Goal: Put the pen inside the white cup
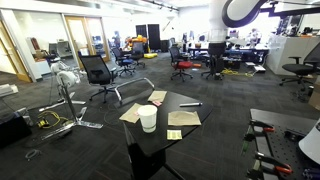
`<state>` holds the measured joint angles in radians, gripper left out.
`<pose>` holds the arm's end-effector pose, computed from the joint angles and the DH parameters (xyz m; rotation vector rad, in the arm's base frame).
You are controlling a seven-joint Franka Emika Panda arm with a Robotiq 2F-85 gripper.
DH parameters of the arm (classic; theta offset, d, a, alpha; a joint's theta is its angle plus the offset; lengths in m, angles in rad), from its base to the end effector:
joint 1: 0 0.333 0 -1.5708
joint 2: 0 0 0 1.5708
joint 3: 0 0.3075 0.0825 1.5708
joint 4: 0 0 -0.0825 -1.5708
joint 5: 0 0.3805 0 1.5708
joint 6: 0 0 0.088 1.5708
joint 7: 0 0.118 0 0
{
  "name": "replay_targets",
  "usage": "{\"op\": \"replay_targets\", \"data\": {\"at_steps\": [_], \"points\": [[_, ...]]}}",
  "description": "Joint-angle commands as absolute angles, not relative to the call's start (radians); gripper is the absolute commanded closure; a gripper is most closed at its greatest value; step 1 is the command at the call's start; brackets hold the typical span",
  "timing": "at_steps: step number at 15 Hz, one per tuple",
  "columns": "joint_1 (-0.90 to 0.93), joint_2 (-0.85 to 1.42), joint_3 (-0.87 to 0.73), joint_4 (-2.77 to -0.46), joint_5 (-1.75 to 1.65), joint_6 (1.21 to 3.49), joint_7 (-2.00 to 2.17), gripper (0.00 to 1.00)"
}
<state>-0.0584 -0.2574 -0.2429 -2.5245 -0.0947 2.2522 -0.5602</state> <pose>0.4130 -0.1294 0.3481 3.0971 0.5121 -0.0365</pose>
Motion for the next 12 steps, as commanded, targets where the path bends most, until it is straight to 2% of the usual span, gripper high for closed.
{"op": "replay_targets", "data": {"at_steps": [1, 7, 12], "points": [[-0.084, -0.147, -0.242, -2.491, -0.137, 2.337, -0.629, 0.00], [-0.124, -0.005, -0.231, -2.461, -0.196, 2.481, -0.629, 0.00], [-0.128, -0.033, -0.217, -2.489, -0.182, 2.460, -0.606, 0.00]]}}
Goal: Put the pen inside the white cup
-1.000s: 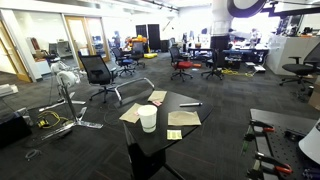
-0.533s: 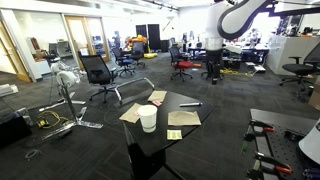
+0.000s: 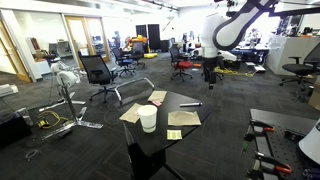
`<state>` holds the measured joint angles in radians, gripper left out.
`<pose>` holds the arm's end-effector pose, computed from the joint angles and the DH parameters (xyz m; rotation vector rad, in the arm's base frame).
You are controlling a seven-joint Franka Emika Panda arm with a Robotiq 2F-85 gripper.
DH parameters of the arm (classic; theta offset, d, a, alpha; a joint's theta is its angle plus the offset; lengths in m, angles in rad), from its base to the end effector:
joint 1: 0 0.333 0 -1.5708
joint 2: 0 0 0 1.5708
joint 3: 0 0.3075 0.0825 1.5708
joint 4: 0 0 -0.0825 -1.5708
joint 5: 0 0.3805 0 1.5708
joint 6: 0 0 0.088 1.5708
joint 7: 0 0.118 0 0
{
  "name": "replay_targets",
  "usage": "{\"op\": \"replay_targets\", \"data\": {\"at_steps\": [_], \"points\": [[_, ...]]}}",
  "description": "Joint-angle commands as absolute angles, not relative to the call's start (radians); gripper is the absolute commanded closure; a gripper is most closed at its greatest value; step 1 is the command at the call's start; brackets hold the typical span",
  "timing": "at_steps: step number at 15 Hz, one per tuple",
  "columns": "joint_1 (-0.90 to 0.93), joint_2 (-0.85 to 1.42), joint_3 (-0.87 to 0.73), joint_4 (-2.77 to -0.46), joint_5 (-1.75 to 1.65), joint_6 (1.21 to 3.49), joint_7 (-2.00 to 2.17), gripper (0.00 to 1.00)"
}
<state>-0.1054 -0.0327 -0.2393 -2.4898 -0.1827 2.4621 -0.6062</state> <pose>0.4379 -0.1579 0.2825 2.9816 0.6100 -0.0685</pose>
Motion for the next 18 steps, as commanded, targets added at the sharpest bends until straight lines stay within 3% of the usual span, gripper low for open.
{"op": "replay_targets", "data": {"at_steps": [1, 18], "points": [[-0.127, -0.034, -0.216, -2.489, -0.182, 2.460, -0.606, 0.00], [-0.178, 0.192, -0.158, -2.382, 0.069, 2.635, -0.867, 0.00]]}}
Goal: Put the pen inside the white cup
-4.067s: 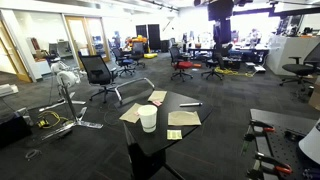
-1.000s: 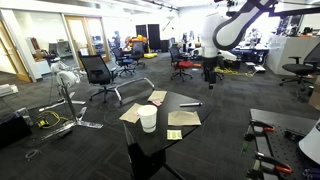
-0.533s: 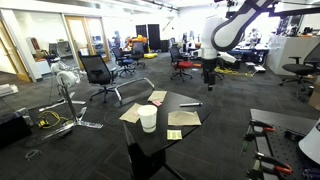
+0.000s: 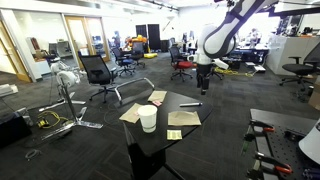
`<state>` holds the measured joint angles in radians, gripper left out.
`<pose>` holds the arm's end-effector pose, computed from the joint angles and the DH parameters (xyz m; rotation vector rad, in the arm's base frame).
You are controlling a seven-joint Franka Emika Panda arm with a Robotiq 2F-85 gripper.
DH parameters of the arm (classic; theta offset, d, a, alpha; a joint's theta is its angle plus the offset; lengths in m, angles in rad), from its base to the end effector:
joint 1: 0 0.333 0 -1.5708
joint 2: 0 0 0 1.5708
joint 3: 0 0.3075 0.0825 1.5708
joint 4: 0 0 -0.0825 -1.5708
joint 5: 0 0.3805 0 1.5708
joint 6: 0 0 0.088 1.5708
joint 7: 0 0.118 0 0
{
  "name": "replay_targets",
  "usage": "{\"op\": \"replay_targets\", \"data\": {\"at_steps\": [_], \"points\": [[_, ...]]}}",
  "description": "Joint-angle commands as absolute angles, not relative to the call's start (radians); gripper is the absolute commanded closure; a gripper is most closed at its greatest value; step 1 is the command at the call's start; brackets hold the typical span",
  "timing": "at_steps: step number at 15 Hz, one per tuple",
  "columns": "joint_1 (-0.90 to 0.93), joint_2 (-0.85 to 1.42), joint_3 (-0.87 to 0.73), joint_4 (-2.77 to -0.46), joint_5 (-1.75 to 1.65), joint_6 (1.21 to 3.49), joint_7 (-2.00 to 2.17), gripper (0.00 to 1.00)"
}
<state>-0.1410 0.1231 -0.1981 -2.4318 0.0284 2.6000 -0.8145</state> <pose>0.4638 -0.1655 0.2441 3.0281 0.6985 0.0547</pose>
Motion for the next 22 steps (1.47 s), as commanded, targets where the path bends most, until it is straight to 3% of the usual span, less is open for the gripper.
{"op": "replay_targets", "data": {"at_steps": [1, 22], "points": [[-0.183, 0.214, -0.151, -2.368, 0.061, 2.647, -0.858, 0.00], [-0.198, 0.452, -0.091, -2.191, -0.120, 2.722, -0.608, 0.00]]}}
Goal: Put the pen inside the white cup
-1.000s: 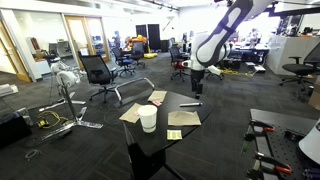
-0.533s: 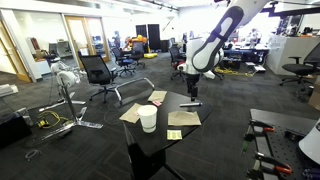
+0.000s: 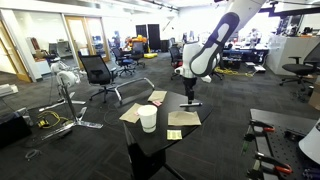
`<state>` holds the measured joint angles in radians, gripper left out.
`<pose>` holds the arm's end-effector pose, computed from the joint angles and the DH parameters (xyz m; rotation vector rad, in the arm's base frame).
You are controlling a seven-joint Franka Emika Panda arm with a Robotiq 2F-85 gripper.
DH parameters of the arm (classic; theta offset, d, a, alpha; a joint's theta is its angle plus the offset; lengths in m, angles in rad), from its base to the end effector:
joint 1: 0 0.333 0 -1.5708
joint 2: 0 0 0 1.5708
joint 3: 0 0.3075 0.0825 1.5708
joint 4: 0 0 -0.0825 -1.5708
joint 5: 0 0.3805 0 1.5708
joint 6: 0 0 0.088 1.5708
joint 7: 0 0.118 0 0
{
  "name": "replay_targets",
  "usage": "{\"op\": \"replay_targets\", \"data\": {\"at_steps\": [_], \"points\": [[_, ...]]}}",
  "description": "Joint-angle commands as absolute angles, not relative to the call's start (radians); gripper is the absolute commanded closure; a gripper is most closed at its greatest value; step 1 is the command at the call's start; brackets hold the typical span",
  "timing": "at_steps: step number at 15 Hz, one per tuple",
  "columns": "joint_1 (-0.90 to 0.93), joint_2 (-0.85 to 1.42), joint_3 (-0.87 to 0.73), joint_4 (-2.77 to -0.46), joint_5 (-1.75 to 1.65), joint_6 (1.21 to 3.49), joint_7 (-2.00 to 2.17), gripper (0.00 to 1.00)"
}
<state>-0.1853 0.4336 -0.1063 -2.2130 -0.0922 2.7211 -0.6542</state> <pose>0.5311 -0.1582 0.1718 2.9527 0.6864 0.0428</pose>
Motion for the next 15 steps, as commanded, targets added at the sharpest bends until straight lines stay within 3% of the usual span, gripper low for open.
{"op": "replay_targets", "data": {"at_steps": [1, 6, 9, 10, 12, 15], "points": [[-0.200, 0.455, -0.088, -2.189, -0.121, 2.721, -0.603, 0.00], [-0.204, 0.467, -0.079, -2.182, -0.120, 2.717, -0.605, 0.33], [-0.204, 0.474, -0.077, -2.175, -0.122, 2.713, -0.604, 0.36], [-0.204, 0.477, -0.077, -2.173, -0.123, 2.713, -0.604, 0.41], [-0.203, 0.482, -0.076, -2.167, -0.124, 2.710, -0.605, 0.60], [-0.203, 0.492, -0.076, -2.159, -0.127, 2.706, -0.604, 0.67]]}}
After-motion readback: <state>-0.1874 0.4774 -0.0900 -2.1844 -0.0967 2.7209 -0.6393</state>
